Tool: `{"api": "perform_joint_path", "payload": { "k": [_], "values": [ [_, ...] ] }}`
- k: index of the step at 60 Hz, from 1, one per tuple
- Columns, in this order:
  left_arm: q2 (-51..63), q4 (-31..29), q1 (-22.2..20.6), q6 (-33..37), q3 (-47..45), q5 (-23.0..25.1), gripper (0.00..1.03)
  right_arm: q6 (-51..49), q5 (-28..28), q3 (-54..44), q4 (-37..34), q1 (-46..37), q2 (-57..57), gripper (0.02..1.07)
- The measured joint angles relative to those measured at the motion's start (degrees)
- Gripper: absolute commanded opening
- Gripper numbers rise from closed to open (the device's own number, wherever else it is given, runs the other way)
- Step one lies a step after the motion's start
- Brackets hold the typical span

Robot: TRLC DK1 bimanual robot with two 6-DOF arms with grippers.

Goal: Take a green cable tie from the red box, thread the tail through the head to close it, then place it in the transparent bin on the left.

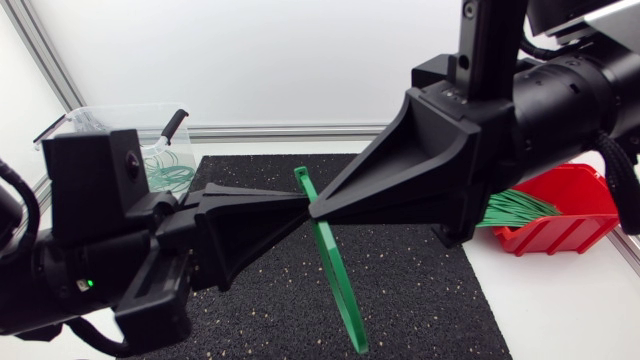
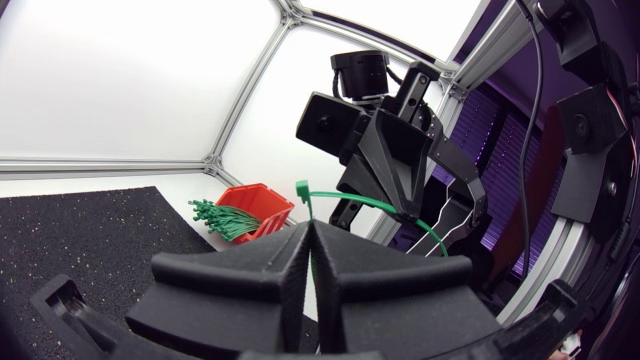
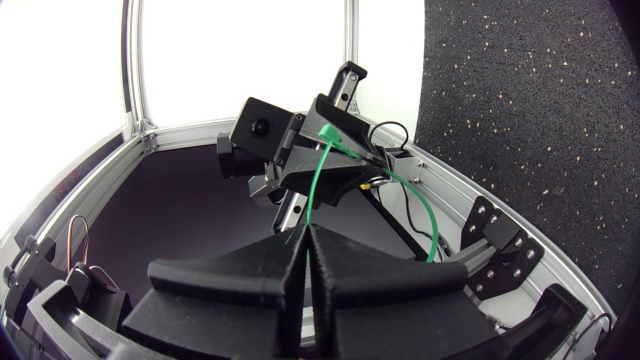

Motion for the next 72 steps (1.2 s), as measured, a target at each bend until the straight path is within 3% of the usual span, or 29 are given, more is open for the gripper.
{"api": "perform_joint_path", "payload": {
  "k": [14,72],
  "values": [
    [1.3,0.4,2.3,0.2,0.0,0.1,0.04,0.0,0.0,-0.2,0.0,0.4,-0.4,0.08],
    [1.4,-0.4,1.1,0.2,0.9,0.1,0.04,0.0,0.0,-1.3,1.7,0.5,1.0,0.08]
  ]
}}
